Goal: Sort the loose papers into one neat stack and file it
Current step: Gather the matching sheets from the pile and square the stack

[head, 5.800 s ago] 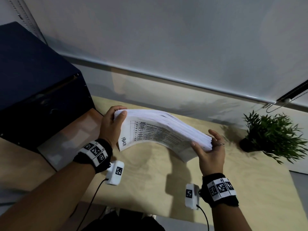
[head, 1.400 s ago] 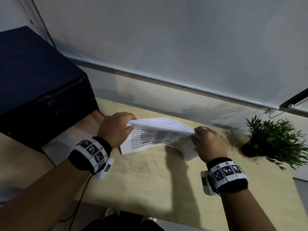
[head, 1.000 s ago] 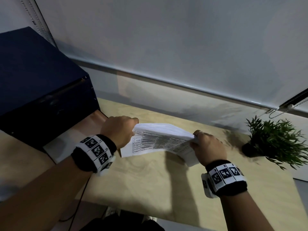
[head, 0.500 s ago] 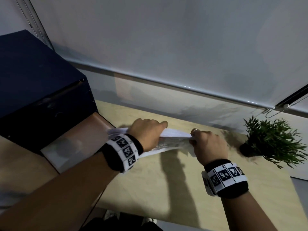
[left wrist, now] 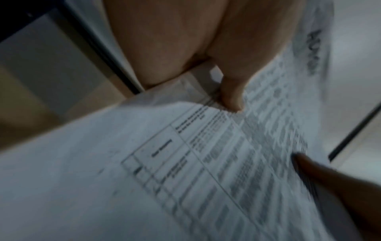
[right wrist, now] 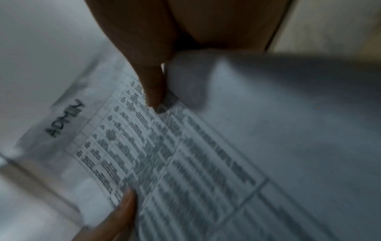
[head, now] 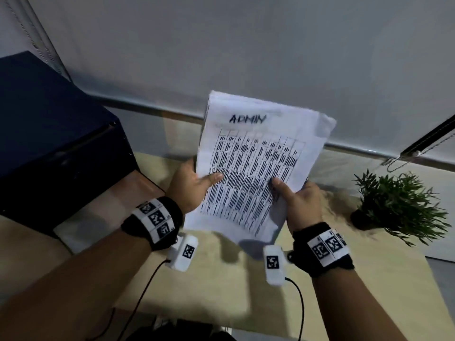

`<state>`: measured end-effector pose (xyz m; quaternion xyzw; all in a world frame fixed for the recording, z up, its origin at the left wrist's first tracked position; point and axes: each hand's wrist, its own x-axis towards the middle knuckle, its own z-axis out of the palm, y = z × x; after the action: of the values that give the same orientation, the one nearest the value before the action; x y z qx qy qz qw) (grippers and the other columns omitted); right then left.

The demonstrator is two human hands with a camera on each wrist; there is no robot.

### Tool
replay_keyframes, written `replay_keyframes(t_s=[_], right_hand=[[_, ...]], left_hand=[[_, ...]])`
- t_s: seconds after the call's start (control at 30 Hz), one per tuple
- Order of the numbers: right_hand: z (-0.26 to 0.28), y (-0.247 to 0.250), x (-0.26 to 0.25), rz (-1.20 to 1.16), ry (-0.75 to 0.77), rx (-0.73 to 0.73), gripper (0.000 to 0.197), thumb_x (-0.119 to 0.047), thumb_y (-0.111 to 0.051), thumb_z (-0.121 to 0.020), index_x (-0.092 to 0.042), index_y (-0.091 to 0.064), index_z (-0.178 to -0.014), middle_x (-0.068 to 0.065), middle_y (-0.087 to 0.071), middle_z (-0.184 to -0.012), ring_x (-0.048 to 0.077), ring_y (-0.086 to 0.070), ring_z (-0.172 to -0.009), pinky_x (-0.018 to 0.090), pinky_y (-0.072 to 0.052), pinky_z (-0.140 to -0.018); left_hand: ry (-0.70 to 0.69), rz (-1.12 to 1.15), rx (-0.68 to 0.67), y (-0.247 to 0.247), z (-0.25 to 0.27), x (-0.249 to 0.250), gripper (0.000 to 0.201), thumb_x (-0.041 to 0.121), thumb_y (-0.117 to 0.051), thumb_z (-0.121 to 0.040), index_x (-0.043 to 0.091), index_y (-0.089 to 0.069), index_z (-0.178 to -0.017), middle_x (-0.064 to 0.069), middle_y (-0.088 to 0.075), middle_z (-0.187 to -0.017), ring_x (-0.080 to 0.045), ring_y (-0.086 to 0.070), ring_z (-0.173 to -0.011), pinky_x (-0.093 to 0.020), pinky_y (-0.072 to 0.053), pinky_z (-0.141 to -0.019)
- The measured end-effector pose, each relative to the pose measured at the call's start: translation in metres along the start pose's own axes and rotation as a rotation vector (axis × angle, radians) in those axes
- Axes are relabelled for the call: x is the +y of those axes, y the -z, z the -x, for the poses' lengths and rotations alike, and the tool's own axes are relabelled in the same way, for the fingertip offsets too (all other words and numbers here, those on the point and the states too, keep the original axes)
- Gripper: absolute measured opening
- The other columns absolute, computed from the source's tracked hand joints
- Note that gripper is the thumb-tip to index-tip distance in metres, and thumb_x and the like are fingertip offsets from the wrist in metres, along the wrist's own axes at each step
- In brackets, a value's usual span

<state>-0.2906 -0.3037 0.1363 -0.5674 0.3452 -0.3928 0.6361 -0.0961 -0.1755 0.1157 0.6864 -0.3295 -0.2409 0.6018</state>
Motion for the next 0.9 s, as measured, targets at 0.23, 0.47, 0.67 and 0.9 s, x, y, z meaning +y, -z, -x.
replay_keyframes(t_s=[0.23, 0.47, 0.67, 0.9], right_hand=[[0.027, -0.010, 0.048, 0.237, 0.015, 0.025, 0.024, 0.003, -0.078, -0.076, -0.017, -0.071, -0.087, -0.020, -0.075, -0.076, 0.000, -0.071, -0.074, 0.033, -0.062, -0.073], [0.021, -0.008, 0.043, 0.089, -0.020, 0.063, 0.037, 0.001, -0.084, -0.067, 0.007, -0.069, -0.100, 0.006, -0.078, -0.089, 0.020, -0.074, -0.081, 0.038, -0.061, -0.075], [0.013, -0.012, 0.032, 0.119, 0.135, 0.062, 0.042, 0.011, -0.079, -0.070, -0.028, -0.079, -0.084, -0.013, -0.077, -0.085, 0.004, -0.070, -0.080, 0.023, -0.057, -0.076], [0.024, -0.012, 0.023, 0.174, 0.214, 0.130, 0.041, 0.009, -0.080, -0.071, -0.004, -0.066, -0.108, -0.016, -0.074, -0.095, -0.008, -0.067, -0.090, 0.014, -0.053, -0.084]], left_hand=[[0.055, -0.094, 0.123, -0.011, 0.035, -0.040, 0.026, 0.012, -0.077, -0.081, 0.017, -0.066, -0.104, 0.010, -0.071, -0.100, 0.021, -0.061, -0.085, -0.013, -0.053, -0.080], [-0.059, 0.036, 0.093, 0.000, 0.033, -0.027, 0.053, 0.013, -0.082, -0.074, 0.004, -0.060, -0.121, 0.012, -0.069, -0.111, 0.007, -0.065, -0.104, -0.007, -0.045, -0.088], [-0.090, 0.133, 0.142, -0.003, 0.028, -0.016, 0.037, 0.019, -0.071, -0.085, 0.001, -0.063, -0.117, 0.020, -0.073, -0.098, 0.010, -0.064, -0.100, -0.005, -0.044, -0.084], [-0.167, -0.037, 0.129, -0.003, 0.027, -0.024, 0.066, 0.057, -0.064, -0.081, 0.006, -0.062, -0.122, 0.005, -0.070, -0.117, 0.002, -0.062, -0.112, -0.020, -0.048, -0.097]])
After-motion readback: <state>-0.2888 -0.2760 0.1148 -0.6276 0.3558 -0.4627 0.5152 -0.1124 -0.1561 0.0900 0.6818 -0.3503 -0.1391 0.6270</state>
